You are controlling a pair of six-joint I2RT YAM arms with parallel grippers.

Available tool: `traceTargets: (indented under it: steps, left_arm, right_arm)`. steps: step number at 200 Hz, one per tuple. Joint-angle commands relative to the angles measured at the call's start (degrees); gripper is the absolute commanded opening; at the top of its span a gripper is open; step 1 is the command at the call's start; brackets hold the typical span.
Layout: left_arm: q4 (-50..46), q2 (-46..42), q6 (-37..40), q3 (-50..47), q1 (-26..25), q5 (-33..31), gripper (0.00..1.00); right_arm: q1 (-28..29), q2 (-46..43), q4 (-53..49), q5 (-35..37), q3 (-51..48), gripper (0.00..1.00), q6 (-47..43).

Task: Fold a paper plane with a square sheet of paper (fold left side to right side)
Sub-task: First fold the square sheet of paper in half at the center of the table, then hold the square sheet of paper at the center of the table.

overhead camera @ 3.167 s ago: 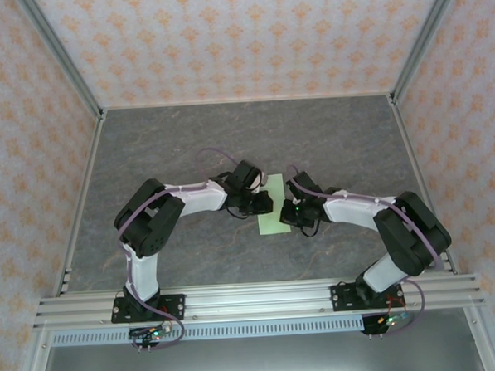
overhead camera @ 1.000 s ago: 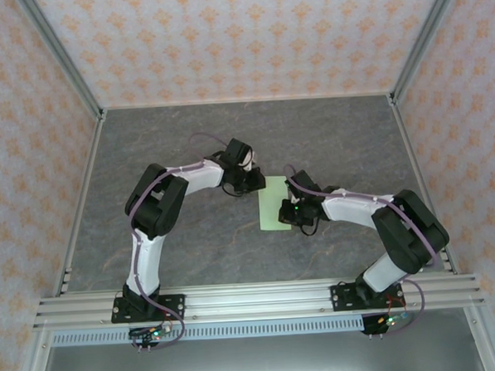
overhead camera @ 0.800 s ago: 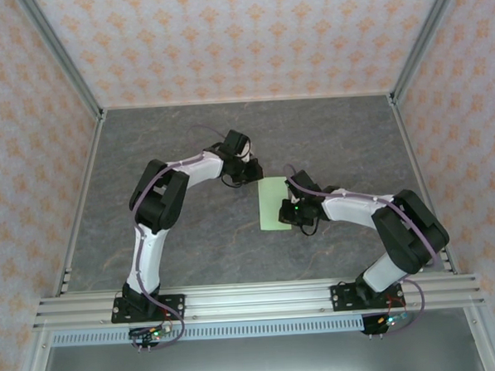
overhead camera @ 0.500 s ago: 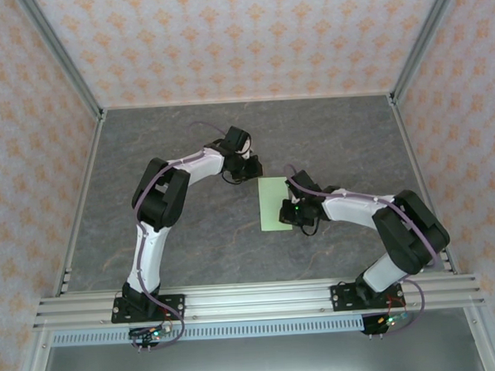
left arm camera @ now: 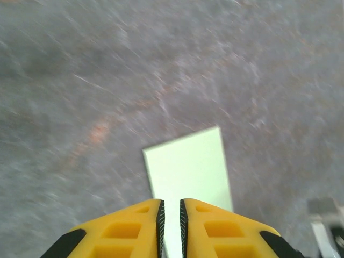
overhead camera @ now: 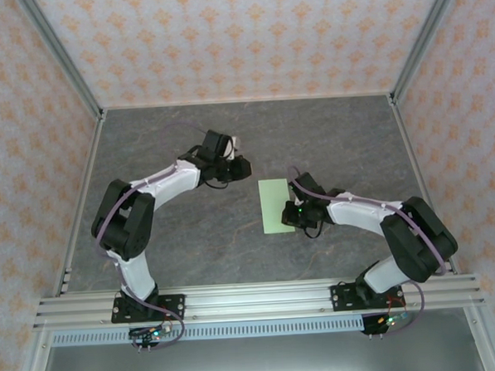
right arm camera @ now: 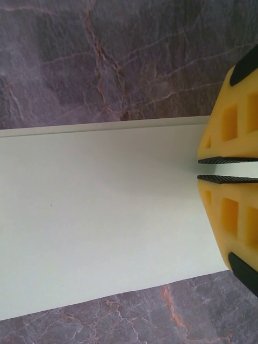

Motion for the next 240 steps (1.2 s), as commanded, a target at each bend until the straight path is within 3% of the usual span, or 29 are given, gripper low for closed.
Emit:
traceTargets:
  steps: [1, 49, 124, 240]
  left_arm:
    - [5.44, 0.08, -3.07, -4.15, -4.14, 2.60, 0.19]
    - [10.06, 4.41, -6.58, -4.84, -7.58, 3.30, 0.19]
    - [13.85, 8.27, -8.90, -5.25, -8.64, 3.83, 0.17]
    - [11.81, 6.93, -6.10, -9.16, -11.16, 1.87, 0.17]
  right_arm:
    - [-0.11, -2.61, -0.88, 0.81, 0.17, 0.19, 0.15]
    - [-7.24, -4.13, 11.01, -6.97, -0.12, 0.19, 2.73]
    - [-9.24, 15.70, 19.71, -13.13, 13.12, 0.17, 4.59]
    - [-8.04, 25.04, 5.00, -6.71, 18.63, 0.16, -0.47]
